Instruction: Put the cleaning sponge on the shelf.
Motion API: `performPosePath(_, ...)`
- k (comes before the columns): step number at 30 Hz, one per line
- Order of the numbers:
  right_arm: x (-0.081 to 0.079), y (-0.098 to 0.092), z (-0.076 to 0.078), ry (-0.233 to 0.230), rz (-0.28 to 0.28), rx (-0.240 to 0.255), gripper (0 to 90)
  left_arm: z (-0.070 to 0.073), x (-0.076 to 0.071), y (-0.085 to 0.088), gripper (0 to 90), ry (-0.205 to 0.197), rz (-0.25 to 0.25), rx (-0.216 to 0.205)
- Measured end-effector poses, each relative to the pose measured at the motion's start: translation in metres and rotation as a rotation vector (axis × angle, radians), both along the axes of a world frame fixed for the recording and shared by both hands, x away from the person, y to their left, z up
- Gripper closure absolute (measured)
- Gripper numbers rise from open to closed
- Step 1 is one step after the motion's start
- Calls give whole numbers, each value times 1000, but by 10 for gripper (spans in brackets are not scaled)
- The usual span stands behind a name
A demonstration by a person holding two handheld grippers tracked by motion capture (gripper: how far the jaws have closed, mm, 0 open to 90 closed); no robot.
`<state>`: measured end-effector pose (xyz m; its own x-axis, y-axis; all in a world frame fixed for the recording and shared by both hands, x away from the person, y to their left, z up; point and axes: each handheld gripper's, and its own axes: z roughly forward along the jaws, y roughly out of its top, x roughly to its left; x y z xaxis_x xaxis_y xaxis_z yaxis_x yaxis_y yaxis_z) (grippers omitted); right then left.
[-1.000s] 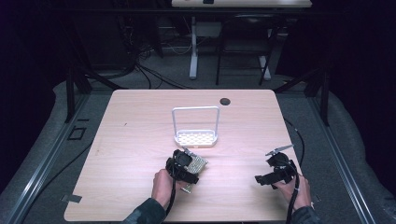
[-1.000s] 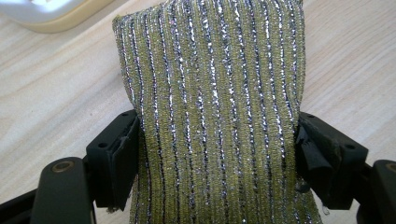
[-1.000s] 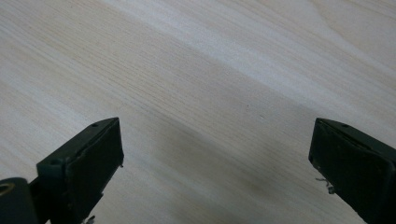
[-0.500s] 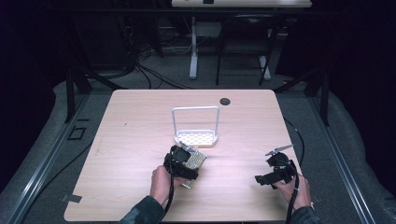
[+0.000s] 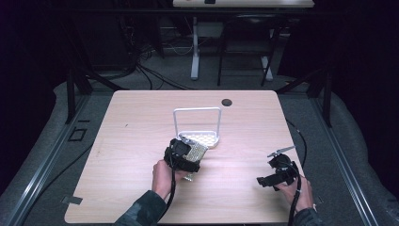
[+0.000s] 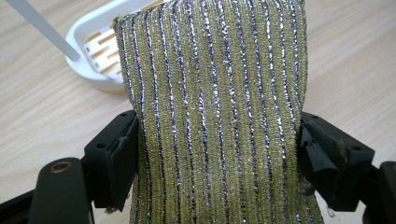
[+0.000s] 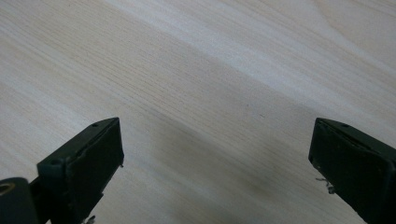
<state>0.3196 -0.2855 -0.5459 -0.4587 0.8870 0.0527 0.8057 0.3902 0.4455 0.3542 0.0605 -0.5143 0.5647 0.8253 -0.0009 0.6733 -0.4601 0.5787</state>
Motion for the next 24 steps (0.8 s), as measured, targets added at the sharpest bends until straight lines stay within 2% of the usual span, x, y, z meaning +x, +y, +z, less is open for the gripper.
performPosePath(10, 0, 0, -1, -1, -1, 7, 26, 2, 13, 1, 201, -15, 35, -18)
performPosePath(24, 0, 0, 0, 4, 7, 4, 28, 1, 34, -8, 199, -36, 63, -46)
